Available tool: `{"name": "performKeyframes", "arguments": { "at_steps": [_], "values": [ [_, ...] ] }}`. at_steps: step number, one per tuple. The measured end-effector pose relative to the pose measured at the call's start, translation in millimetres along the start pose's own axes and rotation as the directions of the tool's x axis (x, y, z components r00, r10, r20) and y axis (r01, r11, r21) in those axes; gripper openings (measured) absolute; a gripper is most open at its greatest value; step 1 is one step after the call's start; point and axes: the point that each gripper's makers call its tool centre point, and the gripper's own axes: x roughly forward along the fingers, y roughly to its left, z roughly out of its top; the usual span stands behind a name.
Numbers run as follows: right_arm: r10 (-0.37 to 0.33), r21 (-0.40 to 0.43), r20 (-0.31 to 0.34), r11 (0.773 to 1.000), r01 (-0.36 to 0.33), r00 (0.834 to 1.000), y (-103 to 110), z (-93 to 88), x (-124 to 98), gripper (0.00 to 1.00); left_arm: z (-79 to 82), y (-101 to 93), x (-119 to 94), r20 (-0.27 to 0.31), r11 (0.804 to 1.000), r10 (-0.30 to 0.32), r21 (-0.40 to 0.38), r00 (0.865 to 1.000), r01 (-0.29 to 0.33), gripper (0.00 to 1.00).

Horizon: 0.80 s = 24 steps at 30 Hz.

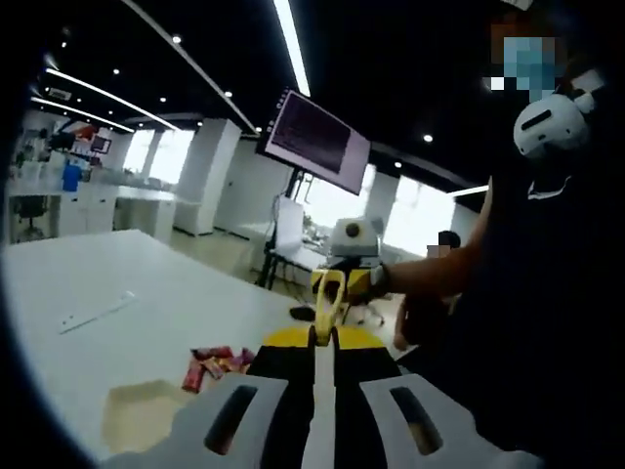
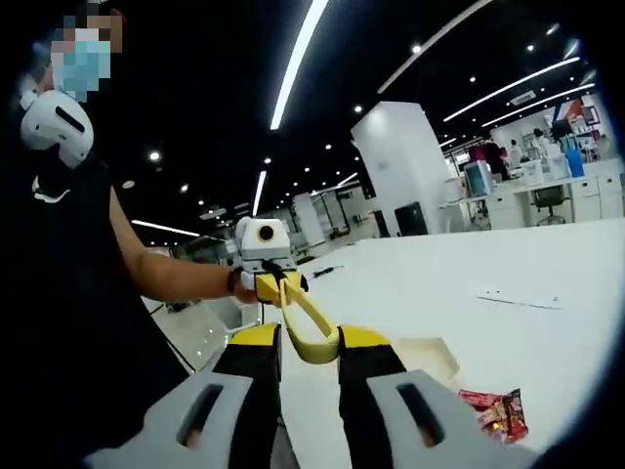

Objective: Place the target food into the container with the food tongs after gripping and lifting it, then release it inside without dropping or visibly crushing the food.

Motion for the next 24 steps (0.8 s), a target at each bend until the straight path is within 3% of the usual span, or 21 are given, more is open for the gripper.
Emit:
{"name": "performKeyframes", "arguments": {
  "at_steps": [4,6,8,10,11,13,16,20,24],
  "values": [
    [0.015,-0.04,-0.013,0.999,-0.015,1.0,5.3,10.8,-1.6,0.19,5.0,-5.8,2.8,0.0,1.0,-0.009,0.027,1.0,0.009,0.01],
    [0.027,-0.088,0.002,0.996,-0.027,1.0,11.1,26.8,-4.0,0.18,12.7,-11.3,4.6,0.009,0.999,-0.02,0.042,1.0,0.02,0.01],
    [0.031,-0.155,-0.021,0.987,-0.034,0.999,16.2,39.7,-5.3,0.18,22.2,-15.6,5.9,0.022,0.998,-0.026,0.063,0.999,0.025,0.01],
    [0.022,-0.185,-0.089,0.982,-0.038,0.996,20.5,45.7,-6.4,0.17,29.1,-18.3,7.5,0.016,0.996,-0.029,0.087,0.999,0.027,0.01],
    [0.015,-0.258,-0.109,0.965,-0.043,0.994,22.6,53.2,-6.0,0.17,31.4,-19.0,8.7,0.005,0.994,-0.026,0.107,1.0,0.026,0.01],
    [0.022,-0.259,-0.103,0.965,-0.048,0.994,25.8,67.4,-3.9,0.18,38.9,-21.3,9.1,0.014,0.993,-0.029,0.119,0.999,0.027,0.01],
    [0.031,-0.312,-0.104,0.948,-0.062,0.994,28.7,90.6,-4.9,0.18,65.0,-24.9,8.5,0.056,0.986,-0.03,0.165,0.998,0.02,0.01],
    [0.053,-0.347,-0.096,0.934,-0.084,0.994,35.7,116.8,-3.9,0.17,87.7,-29.2,7.8,0.066,0.978,-0.039,0.209,0.997,0.025,0.01],
    [0.072,-0.361,-0.091,0.927,-0.1,0.993,40.3,124.2,3.1,0.18,98.7,-32.4,9.1,0.061,0.971,-0.038,0.24,0.997,0.023,0.01]
  ]
}}
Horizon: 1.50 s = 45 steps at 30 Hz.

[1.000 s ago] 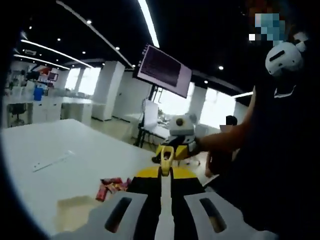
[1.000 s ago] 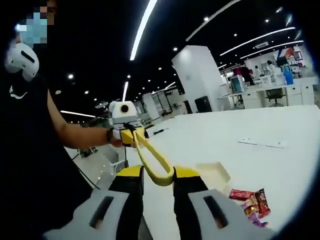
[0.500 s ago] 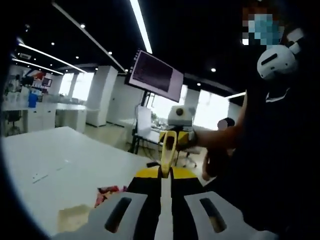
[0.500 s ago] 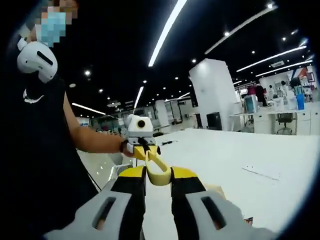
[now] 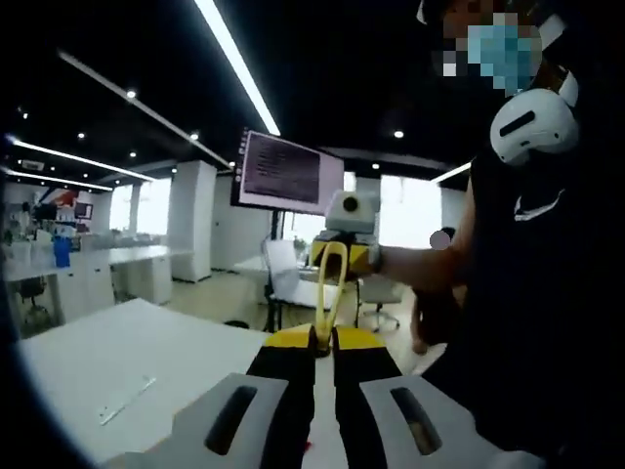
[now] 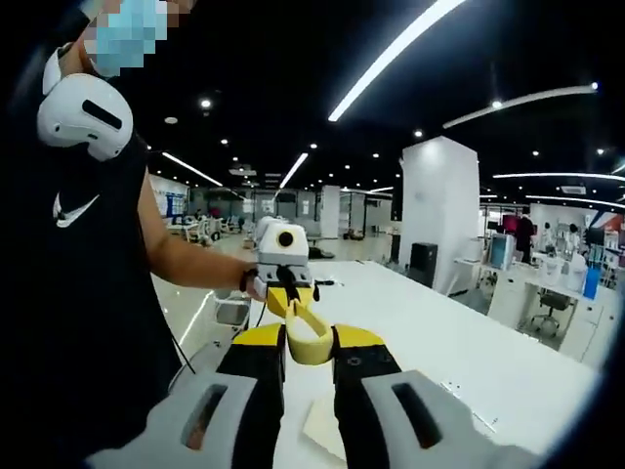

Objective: Place the target food into the container with the food tongs after gripping and lifting it, then release it inside without dropping or visibly crushing the food.

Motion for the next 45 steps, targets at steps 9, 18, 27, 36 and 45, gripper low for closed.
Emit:
{"name": "performKeyframes", "arguments": {
  "at_steps": [9,18,27,36,45],
  "values": [
    [0.036,0.048,0.023,0.998,-0.038,0.999,10.7,-15.2,20.8,0.2,-9.7,-7.3,4.5,0.004,1.0,-0.009,-0.017,1.0,0.009,0.01],
    [0.043,0.097,0.021,0.994,-0.045,0.999,14.3,-29.2,23.0,0.2,-5.7,-10.2,-0.5,0.049,0.999,-0.005,-0.048,0.999,0.007,0.0],
    [0.069,0.175,0.156,0.98,-0.096,0.985,15.7,-9.7,22.3,0.23,0.3,-10.0,-4.6,0.14,0.994,-0.006,-0.107,0.99,0.021,0.0],
    [0.091,0.194,0.147,0.974,-0.119,0.985,19.1,-15.6,24.4,0.21,3.2,-9.8,-8.1,0.167,0.992,-0.008,-0.122,0.986,0.029,0.0],
    [0.09,0.193,0.119,0.975,-0.112,0.989,20.4,-11.9,20.2,0.2,-8.4,-20.0,-1.9,0.093,0.996,-0.03,-0.086,0.995,0.038,0.18]
  ]
}}
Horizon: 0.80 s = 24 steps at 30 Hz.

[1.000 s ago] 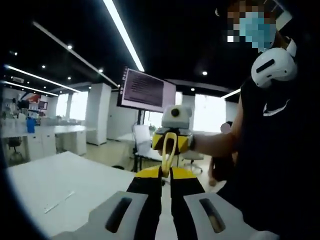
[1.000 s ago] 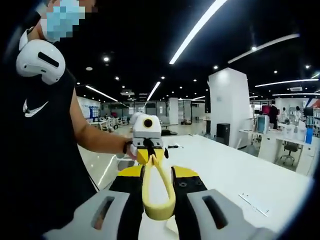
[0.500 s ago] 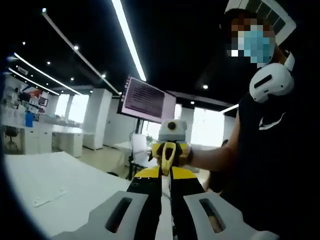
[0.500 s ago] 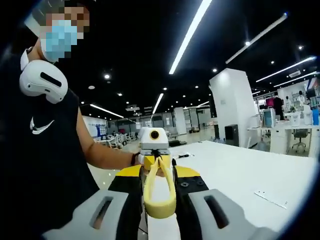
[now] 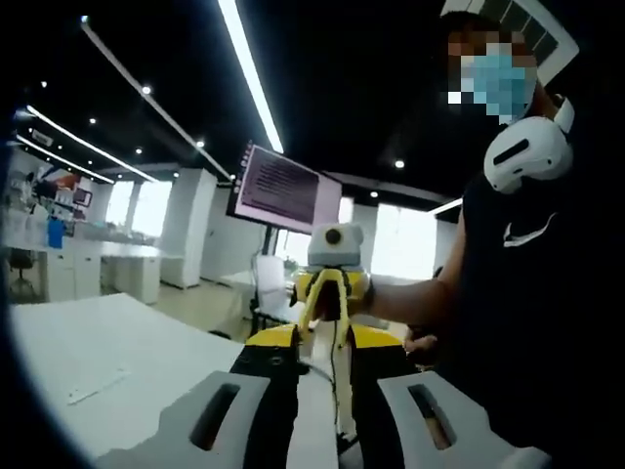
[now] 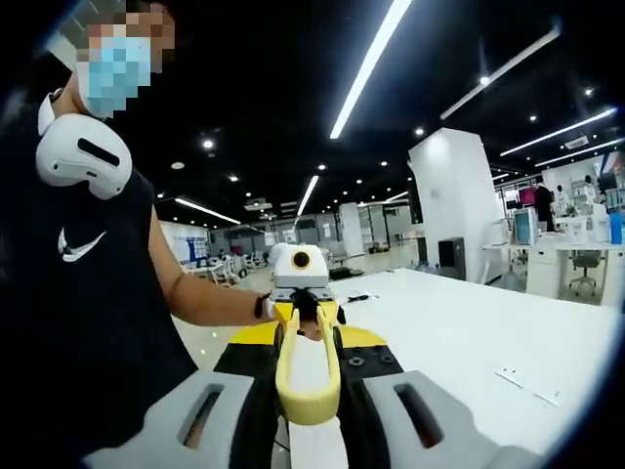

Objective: Place the target food into the container with the food tongs after gripping and lifting it, then release it inside without dropping or visibly crushing the food.

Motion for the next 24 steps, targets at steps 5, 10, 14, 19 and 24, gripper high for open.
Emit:
{"name": "performKeyframes", "arguments": {
  "at_steps": [5,10,14,19,24],
  "values": [
    [-0.019,-0.003,-0.017,1.0,0.019,1.0,-0.5,-2.7,-1.7,0.2,-0.9,3.9,2.4,-0.024,0.998,0.032,0.055,0.999,-0.03,0.24],
    [-0.025,0.003,-0.027,1.0,0.025,0.999,-0.4,-5.6,0.4,0.2,0.1,2.4,9.0,-0.036,0.994,0.049,0.104,0.998,-0.045,0.27],
    [-0.022,-0.001,-0.039,1.0,0.022,0.999,1.5,-9.3,4.0,0.2,-6.7,4.1,14.6,-0.099,0.989,0.064,0.141,0.993,-0.049,0.25],
    [-0.014,0.008,-0.028,1.0,0.014,1.0,2.6,-7.4,3.2,0.19,-7.3,-2.4,14.1,-0.113,0.991,0.034,0.132,0.993,-0.019,0.12],
    [0.02,0.0,0.004,1.0,-0.02,1.0,5.2,-3.2,1.9,0.19,6.2,-5.4,12.9,-0.028,0.996,0.017,0.09,0.999,-0.014,0.02]
  ]
}}
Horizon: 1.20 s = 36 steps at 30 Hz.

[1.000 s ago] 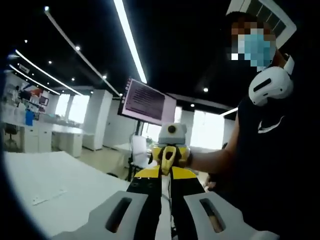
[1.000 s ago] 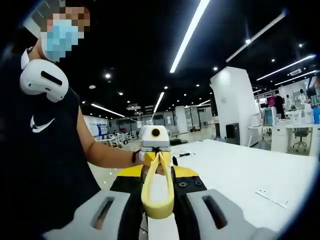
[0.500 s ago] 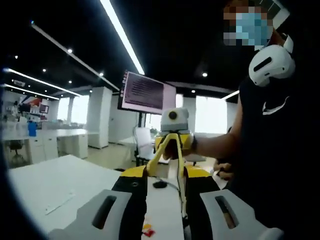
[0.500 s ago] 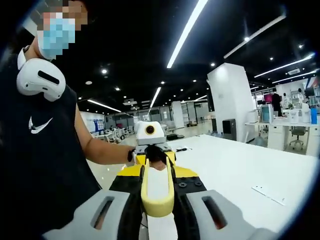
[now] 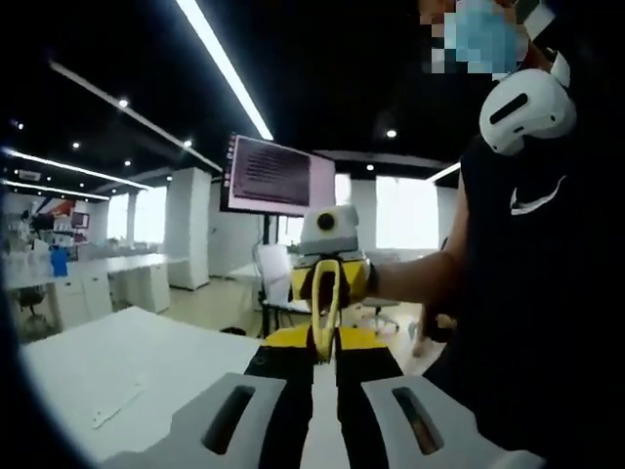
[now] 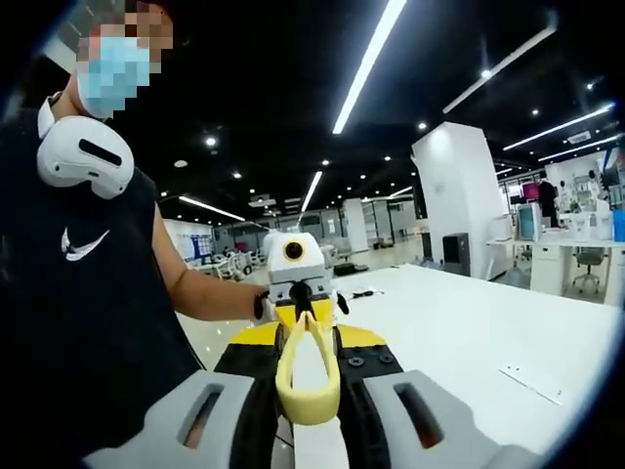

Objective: Place the target food into the container with the food tongs after gripping and lifting it, then release it inside without dropping or visibly crushing the food.

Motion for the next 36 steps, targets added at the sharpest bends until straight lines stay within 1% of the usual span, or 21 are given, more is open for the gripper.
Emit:
{"name": "performKeyframes", "arguments": {
  "at_steps": [1,2,3,5,7,8,9,11,13,15,18,20,21,23,24,25,26,32,36],
  "values": [
    [-0.006,0.003,0.004,1.0,0.006,1.0,-1.3,-0.4,0.2,0.19,7.2,1.7,-2.0,0.043,1.0,0.003,-0.019,0.999,-0.002,0.02],
    [-0.011,0.004,0.006,1.0,0.011,1.0,-2.5,-0.9,0.1,0.19,10.9,3.1,-3.7,0.062,1.0,0.005,-0.025,0.998,-0.004,0.01],
    [-0.015,0.008,0.007,1.0,0.014,1.0,-3.6,-1.3,-0.2,0.19,12.1,3.9,-5.3,0.066,1.0,0.005,-0.026,0.998,-0.004,0.01],
    [-0.013,0.027,0.039,1.0,0.012,0.999,-3.7,3.9,-1.3,0.19,12.1,3.8,-6.3,0.062,1.0,0.006,-0.023,0.998,-0.005,0.01],
    [-0.004,0.033,0.054,0.999,0.003,0.999,-2.4,7.1,-0.5,0.19,14.7,2.8,-5.7,0.081,1.0,0.005,-0.031,0.997,-0.002,0.01],
    [0.001,0.039,0.055,0.999,-0.003,0.998,-2.1,7.4,0.0,0.19,18.5,3.7,-6.5,0.107,0.999,0.007,-0.048,0.994,-0.002,0.01],
    [0.001,0.042,0.056,0.999,-0.003,0.998,-2.3,7.7,0.4,0.19,18.7,4.7,-6.9,0.111,0.999,0.009,-0.051,0.994,-0.004,0.01],
    [-0.002,0.06,0.079,0.998,-0.003,0.997,-4.1,11.2,0.2,0.19,19.0,5.6,-7.1,0.122,0.999,0.011,-0.054,0.992,-0.004,0.01],
    [0.0,0.075,0.078,0.997,-0.005,0.997,-5.2,9.7,0.1,0.19,22.5,4.6,-6.3,0.151,0.998,0.008,-0.07,0.989,0.003,0.0],
    [-0.001,0.079,0.07,0.997,-0.004,0.998,-4.5,6.8,0.7,0.18,25.9,3.8,-6.4,0.166,0.997,0.009,-0.075,0.986,0.004,0.0],
    [-0.002,0.083,0.077,0.997,-0.005,0.997,-3.5,7.1,0.6,0.18,26.9,2.6,-5.9,0.164,0.997,0.007,-0.072,0.986,0.005,0.0],
    [-0.01,0.07,0.077,0.998,0.004,0.997,-3.4,8.5,0.1,0.18,23.4,2.0,-5.1,0.143,0.998,0.005,-0.069,0.99,0.005,0.01],
    [-0.01,0.076,0.067,0.997,0.005,0.998,-3.2,7.9,-0.2,0.18,20.8,1.0,-4.5,0.128,0.996,-0.002,-0.086,0.992,0.013,0.02],
    [0.003,0.081,0.05,0.997,-0.007,0.999,-0.4,6.9,-0.7,0.18,20.7,-1.3,-4.1,0.129,0.995,-0.012,-0.099,0.992,0.025,0.11],
    [0.003,0.081,0.051,0.997,-0.007,0.999,0.1,8.2,-1.2,0.18,20.0,-2.0,-3.5,0.124,0.996,-0.012,-0.09,0.992,0.024,0.17],
    [0.0,0.07,0.038,0.998,-0.003,0.999,0.5,7.9,-1.4,0.18,19.7,-1.3,-3.0,0.12,0.997,-0.005,-0.076,0.993,0.014,0.22],
    [0.005,0.07,0.026,0.997,-0.007,1.0,1.6,7.1,-1.3,0.18,17.0,-3.6,-2.8,0.101,0.997,-0.017,-0.079,0.995,0.025,0.23],
    [-0.009,0.051,0.009,0.999,0.009,1.0,0.7,4.9,0.5,0.18,15.1,-1.8,-3.8,0.086,0.997,-0.016,-0.079,0.996,0.022,0.29],
    [-0.025,0.055,-0.015,0.998,0.025,1.0,-2.8,-0.9,0.1,0.18,20.9,0.6,-6.2,0.104,0.998,-0.001,-0.063,0.995,0.008,0.33]
  ]
}}
